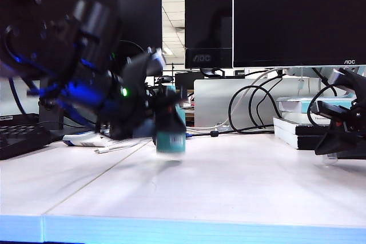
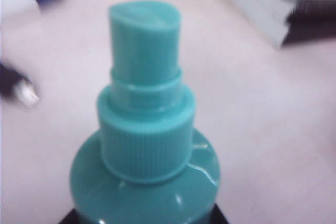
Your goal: Pick up the sprayer with the left hand and remove the lid with the right hand then place it on the table.
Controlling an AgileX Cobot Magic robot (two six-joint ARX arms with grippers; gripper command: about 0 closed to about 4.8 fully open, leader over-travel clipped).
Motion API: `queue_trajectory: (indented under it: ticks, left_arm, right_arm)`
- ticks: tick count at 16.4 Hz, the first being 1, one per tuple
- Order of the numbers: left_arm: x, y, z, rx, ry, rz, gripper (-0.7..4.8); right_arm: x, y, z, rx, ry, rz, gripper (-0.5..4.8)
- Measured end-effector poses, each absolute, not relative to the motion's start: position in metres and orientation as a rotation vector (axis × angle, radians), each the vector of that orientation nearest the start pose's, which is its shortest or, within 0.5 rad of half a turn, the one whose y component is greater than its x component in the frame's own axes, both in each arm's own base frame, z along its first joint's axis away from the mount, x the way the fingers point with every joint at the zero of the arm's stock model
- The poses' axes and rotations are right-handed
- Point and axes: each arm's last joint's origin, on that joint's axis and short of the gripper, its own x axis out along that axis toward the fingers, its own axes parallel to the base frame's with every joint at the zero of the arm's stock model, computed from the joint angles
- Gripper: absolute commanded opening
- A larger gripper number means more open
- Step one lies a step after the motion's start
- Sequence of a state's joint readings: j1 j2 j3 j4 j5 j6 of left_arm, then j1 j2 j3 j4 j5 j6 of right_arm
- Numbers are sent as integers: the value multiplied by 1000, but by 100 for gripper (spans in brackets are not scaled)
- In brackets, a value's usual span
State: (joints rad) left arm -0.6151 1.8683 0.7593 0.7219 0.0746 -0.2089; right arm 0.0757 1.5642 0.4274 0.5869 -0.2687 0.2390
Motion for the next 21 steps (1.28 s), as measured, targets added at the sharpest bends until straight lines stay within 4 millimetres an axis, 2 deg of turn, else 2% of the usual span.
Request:
queue_trajectory:
  ticks: [7,8,9,10,11,12,13,14,16,17,18,20,21]
  left_arm:
    - [285,-203,123,-118,484,-635,1]
    - [285,-204,123,-118,488,-638,60]
    - [285,-204,124,-118,491,-650,110]
    - [285,-204,123,-118,493,-655,219]
    - [284,-204,123,-119,496,-667,306]
    - [284,-204,123,-119,498,-669,367]
    - [284,-204,122,-114,515,-667,416]
    - [283,-203,118,-107,541,-663,455]
    - [282,-203,117,-74,544,-670,468]
    - [282,-203,117,-69,539,-673,479]
    - [282,-203,118,-63,532,-675,479]
    - [283,-204,120,-57,495,-684,479]
    - [284,-204,123,-61,469,-688,479]
  right_arm:
    - [258,27,124,274,542,257,4]
    - [258,27,124,276,543,260,61]
    - [258,27,124,279,545,268,146]
    - [258,27,124,279,545,270,183]
    - [258,27,124,282,546,270,185]
    - [258,27,124,284,546,272,186]
    - [258,28,124,286,545,286,203]
    - [258,28,124,288,542,293,244]
    - [259,28,125,288,534,298,258]
    - [259,28,125,288,531,299,293]
    - [259,28,125,288,529,299,366]
    - [260,28,127,287,509,304,469]
    - [261,29,130,289,485,326,479]
